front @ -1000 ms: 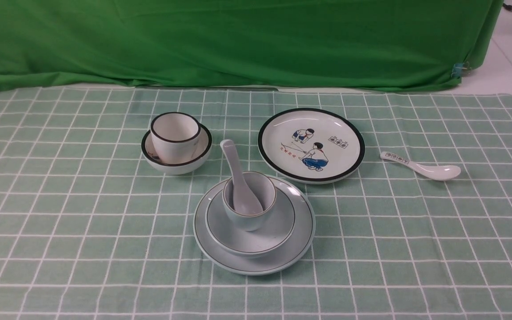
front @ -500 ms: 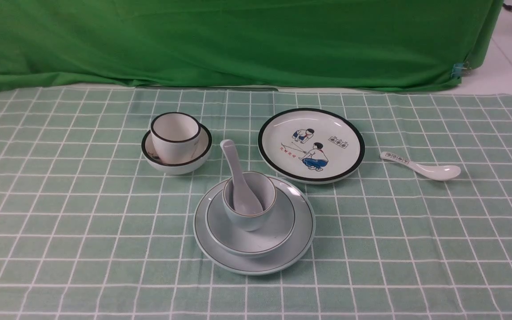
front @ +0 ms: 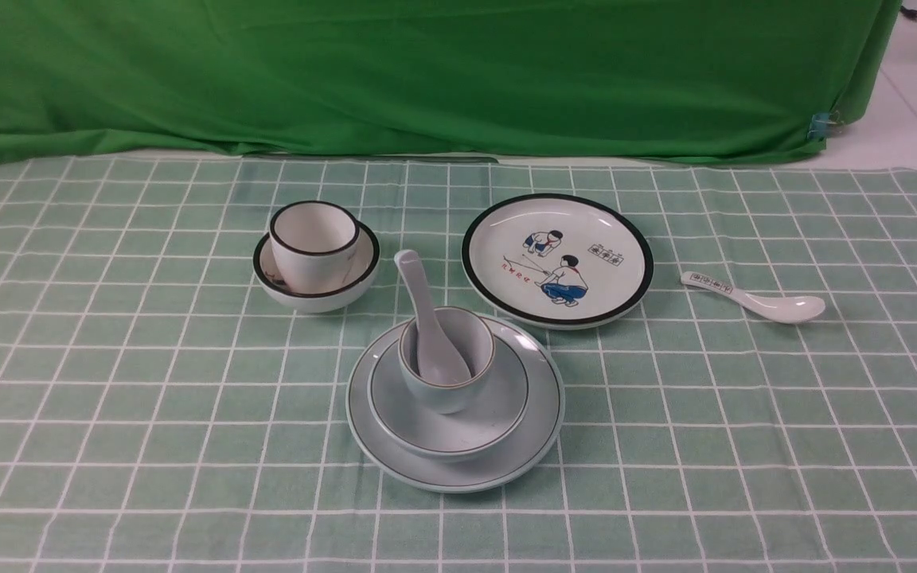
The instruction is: Place the bowls on the plates on the blue tablecloth, put the cups on the bowls, and place the spoons in the cups.
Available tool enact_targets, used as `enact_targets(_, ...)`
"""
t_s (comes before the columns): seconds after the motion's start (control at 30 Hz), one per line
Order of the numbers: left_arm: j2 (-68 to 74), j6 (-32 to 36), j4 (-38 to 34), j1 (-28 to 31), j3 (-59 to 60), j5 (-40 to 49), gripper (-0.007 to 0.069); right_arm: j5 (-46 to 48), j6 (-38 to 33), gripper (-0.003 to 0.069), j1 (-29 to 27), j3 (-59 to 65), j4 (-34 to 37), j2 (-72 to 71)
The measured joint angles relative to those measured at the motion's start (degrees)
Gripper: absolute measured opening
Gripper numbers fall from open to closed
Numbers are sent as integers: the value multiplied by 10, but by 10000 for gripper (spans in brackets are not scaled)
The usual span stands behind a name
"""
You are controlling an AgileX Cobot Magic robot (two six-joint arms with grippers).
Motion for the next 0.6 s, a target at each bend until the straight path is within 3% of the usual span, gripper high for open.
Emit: enact_targets(0.6,0,1,0,0,0,0,11,0,0,183,0,0,0,0)
